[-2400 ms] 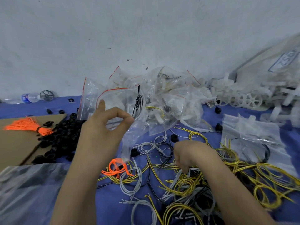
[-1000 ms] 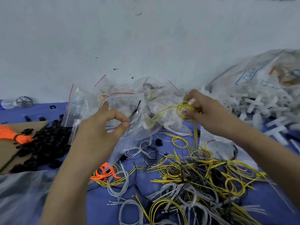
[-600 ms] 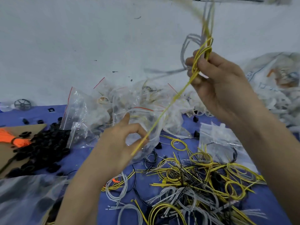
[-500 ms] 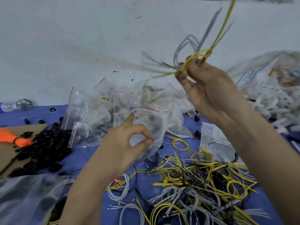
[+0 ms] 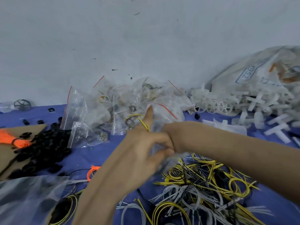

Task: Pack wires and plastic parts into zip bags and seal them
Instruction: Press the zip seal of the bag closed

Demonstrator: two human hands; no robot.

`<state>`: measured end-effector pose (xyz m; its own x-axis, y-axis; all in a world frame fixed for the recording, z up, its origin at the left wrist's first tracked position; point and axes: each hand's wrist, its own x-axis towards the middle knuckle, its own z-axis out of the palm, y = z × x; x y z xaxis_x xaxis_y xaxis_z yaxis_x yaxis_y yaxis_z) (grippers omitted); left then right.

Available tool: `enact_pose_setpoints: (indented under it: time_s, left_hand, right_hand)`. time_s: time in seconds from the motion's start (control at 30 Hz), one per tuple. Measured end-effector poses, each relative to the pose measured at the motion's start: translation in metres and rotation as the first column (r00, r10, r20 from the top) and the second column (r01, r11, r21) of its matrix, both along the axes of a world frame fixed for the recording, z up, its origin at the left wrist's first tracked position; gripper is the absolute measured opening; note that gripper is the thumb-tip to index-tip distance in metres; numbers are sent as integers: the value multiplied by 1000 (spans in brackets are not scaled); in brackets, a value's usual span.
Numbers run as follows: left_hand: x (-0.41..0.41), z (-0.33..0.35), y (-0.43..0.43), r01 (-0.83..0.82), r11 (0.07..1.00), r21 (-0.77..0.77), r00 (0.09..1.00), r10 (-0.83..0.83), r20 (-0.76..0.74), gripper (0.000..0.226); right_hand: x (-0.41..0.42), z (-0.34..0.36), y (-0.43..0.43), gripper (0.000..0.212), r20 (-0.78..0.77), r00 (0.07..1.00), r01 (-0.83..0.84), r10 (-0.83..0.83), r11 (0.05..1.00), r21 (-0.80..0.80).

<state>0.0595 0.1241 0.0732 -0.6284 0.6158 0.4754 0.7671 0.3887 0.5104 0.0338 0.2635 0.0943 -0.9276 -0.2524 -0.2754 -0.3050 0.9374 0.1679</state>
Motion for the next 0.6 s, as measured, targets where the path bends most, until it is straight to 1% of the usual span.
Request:
enact_pose_setpoints:
  time_s: [0.03, 0.07, 0.1, 0.13, 0.17, 0.23, 0.27, 0.33, 0.37, 0.4, 0.43, 0.47, 0.5, 0.53, 0.57, 0.6]
  left_hand:
    - [6, 2, 3, 31, 1000, -3, 999, -31, 9, 12]
    - [12, 5, 6, 65, 998, -4, 998, -65, 18, 6]
    - [17, 6, 8, 100, 995, -4, 995, -100, 7, 3]
    - [21, 6, 11, 126, 992, -7, 992, -126, -19, 8]
    - [23, 5, 14, 132, 991, -11, 991, -132, -27, 8]
    - [21, 3, 18, 93, 995, -33, 996, -93, 12, 6]
    - [18, 1, 19, 59, 998, -33, 998, -58, 28, 10]
    - [7, 0, 16, -1, 1000, 19, 998, 0, 64, 14]
    - [1, 0, 12, -31, 997, 75, 997, 26, 71, 14]
    - [-5, 0, 7, -63, 988, 144, 995, 51, 83, 14]
    - [-12, -2, 1, -108, 971, 213, 990, 85, 113, 14]
    - [-19, -3, -6, -171, 947, 271, 979, 133, 153, 13]
    - [-25, -5, -11, -247, 916, 317, 963, 197, 182, 12]
    - [-32, -7, -16, -324, 877, 356, 943, 268, 198, 13]
    - [-38, -11, -20, -394, 833, 388, 918, 335, 212, 17]
    - [-43, -15, -24, -452, 794, 407, 891, 391, 230, 19]
  right_hand:
    - [0, -3, 3, 28, 22, 1000, 11, -12, 997, 73]
    - [0, -4, 9, 30, 46, 999, 0, -5, 994, 113]
    - [-2, -5, 15, 30, 53, 998, -39, 33, 991, 129]
    - [-2, -3, 21, 30, 66, 997, -50, 42, 991, 121]
    - [-2, -1, 24, 31, 98, 995, -46, 37, 994, 95]
    - [-3, 7, 22, 32, 231, 973, -28, 17, 998, 47]
    - [-3, 11, 22, 32, 249, 968, -38, 40, 999, -12]
    - [-1, 28, 25, 26, 159, 977, -106, 139, 974, -198]
    - [3, 36, 30, 25, 80, 983, -126, 163, 929, -347]
    - [7, 45, 36, 26, -9, 987, -142, 160, 847, -513]
    - [10, 53, 43, 26, -77, 990, -138, 119, 699, -702]
    - [12, 59, 53, 25, -117, 992, -127, 52, 485, -865]
    - [9, 61, 63, 23, -151, 988, -133, -39, 294, -946]
    - [1, 57, 73, 22, -178, 971, -144, -162, 199, -969]
    - [-9, 48, 81, 21, -178, 939, -123, -294, 196, -973]
    - [-19, 32, 90, 21, -146, 900, -46, -411, 244, -969]
